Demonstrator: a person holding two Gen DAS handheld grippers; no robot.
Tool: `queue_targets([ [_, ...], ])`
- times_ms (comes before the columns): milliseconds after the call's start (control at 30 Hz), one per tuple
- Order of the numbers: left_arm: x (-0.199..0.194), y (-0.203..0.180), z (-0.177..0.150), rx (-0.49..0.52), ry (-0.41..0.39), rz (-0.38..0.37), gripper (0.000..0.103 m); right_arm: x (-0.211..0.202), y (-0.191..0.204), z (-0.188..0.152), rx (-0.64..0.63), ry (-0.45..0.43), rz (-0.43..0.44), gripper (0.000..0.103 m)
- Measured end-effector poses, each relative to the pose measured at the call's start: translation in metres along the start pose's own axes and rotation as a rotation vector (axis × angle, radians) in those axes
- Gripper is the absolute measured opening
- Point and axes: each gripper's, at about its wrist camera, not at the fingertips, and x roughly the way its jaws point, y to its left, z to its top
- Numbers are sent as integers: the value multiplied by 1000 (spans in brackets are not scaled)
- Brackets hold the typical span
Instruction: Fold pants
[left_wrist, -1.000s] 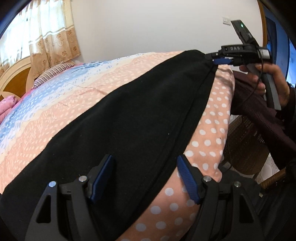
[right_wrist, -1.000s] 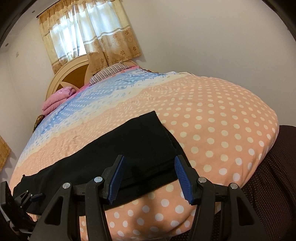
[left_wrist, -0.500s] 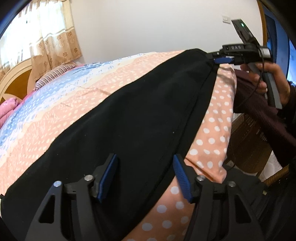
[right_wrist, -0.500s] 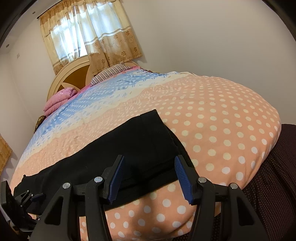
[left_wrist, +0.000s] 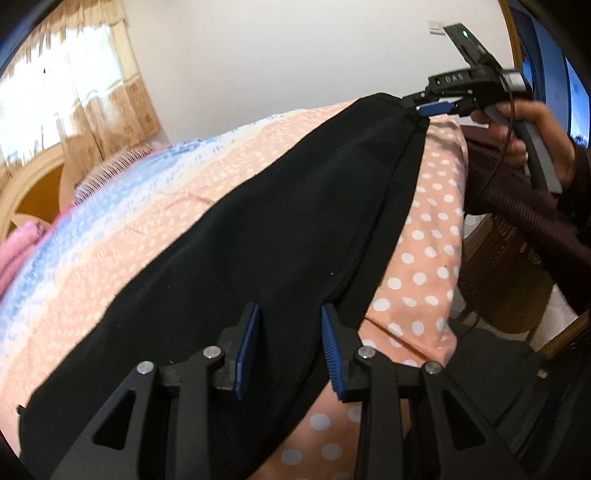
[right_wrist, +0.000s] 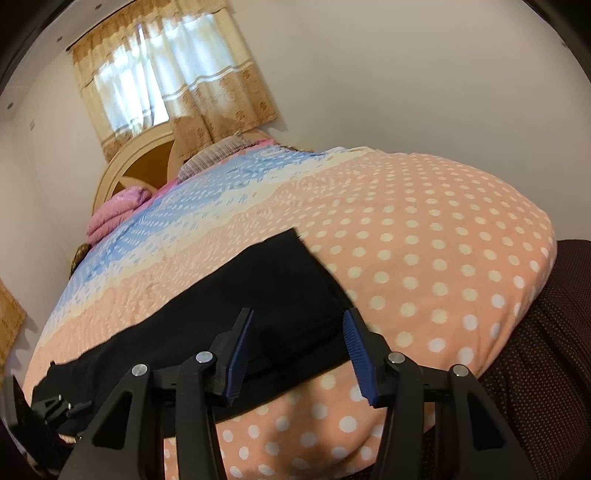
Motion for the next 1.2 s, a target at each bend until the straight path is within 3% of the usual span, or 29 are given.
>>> queue_targets([
  [33, 0, -1, -1, 16, 1, 3, 34, 1, -2, 0, 8, 6, 3, 47],
  [67, 1, -3, -1, 33, 1, 6, 24, 4, -3, 0, 13, 16, 9, 44],
  [133, 1, -7, -1, 57, -3, 16, 17, 7, -5, 0, 14, 24, 11, 30],
  [333, -7, 9, 3, -8, -46, -3, 7, 7, -9, 3, 19, 4, 40, 11],
  [500, -19, 25, 6, -84, -94, -31, 7, 0, -6, 10, 10, -28, 53, 8],
  [700, -18, 6, -1, -46, -93, -88, 7, -15, -9, 22, -12, -49, 55, 7],
  [1000, -5, -6, -8, -7, -54, -111, 7, 6, -28, 9, -1, 40, 4, 7],
  [1067, -3, -8, -10, -7, -47, -118, 7, 4, -25, 12, -19, 42, 8, 8],
  [1100, -2, -9, -11, -2, -47, -114, 7, 2, -25, 14, -17, 33, -1, 22],
  [1133, -2, -10, -11, 0, -45, -107, 10, -1, -26, 17, -13, 16, -19, 45],
  [1167, -2, -8, -12, -3, -46, -106, 12, -6, -28, 20, -1, -8, -20, 54],
  [1200, -2, -8, -13, -9, -48, -109, 12, -9, -32, 24, 19, -22, 6, 57],
])
